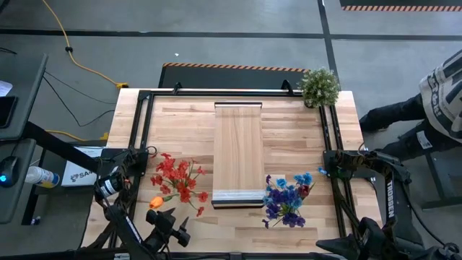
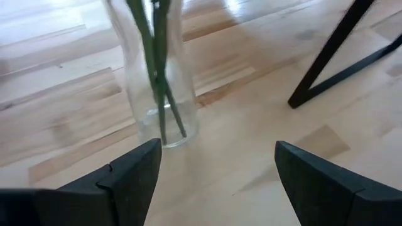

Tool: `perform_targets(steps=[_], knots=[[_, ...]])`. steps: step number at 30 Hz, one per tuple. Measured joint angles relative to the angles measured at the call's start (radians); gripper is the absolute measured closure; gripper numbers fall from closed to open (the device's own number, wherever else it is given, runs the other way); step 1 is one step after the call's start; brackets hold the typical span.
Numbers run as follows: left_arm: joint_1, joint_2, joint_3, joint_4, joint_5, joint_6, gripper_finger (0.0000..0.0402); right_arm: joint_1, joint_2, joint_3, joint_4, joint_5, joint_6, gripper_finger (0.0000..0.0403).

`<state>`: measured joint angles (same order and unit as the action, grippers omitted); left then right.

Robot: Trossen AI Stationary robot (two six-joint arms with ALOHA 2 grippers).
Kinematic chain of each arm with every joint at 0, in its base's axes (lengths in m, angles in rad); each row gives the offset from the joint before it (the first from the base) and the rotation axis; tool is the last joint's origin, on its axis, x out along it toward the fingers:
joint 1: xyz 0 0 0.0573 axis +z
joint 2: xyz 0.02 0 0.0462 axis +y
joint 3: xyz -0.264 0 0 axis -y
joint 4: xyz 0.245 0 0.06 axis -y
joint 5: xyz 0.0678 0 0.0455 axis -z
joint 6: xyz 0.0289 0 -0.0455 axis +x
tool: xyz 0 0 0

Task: Pick and place flowers into a vace then onto a shelf
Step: Put the left transparent vase with flowers on the shelf

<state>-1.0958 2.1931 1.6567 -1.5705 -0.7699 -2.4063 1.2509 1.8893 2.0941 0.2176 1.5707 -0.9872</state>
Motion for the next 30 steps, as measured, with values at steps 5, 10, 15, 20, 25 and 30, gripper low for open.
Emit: perform_targets(steps=[5, 10, 15, 20, 25, 30], knots=[[0.003, 0.000, 0.000, -0.001, -0.011, -0.002, 0.0059, -0.001, 0.000, 0.000, 0.000, 0.000, -0.008, 0.0284], [0.003, 0.000, 0.000, 0.000, -0.052, 0.007, 0.0059, -0.001, 0.000, 0.000, 0.000, 0.000, 0.010, 0.0284], [0.003, 0.000, 0.000, 0.000, -0.059, 0.012, 0.0058, -0.001, 0.000, 0.000, 0.000, 0.000, 0.017, 0.0284], [0.003, -0.001, -0.003, 0.000, -0.029, 0.016, 0.0058, -0.001, 0.000, 0.000, 0.000, 0.000, 0.018, 0.0284], [0.003, -0.001, -0.020, -0.001, 0.059, -0.007, 0.0059, -0.001, 0.000, 0.000, 0.000, 0.000, 0.018, 0.0284], [0.015, -0.002, -0.023, 0.000, 0.021, -0.007, 0.0057, -0.001, 0.000, 0.000, 0.000, 0.000, 0.018, 0.0284]])
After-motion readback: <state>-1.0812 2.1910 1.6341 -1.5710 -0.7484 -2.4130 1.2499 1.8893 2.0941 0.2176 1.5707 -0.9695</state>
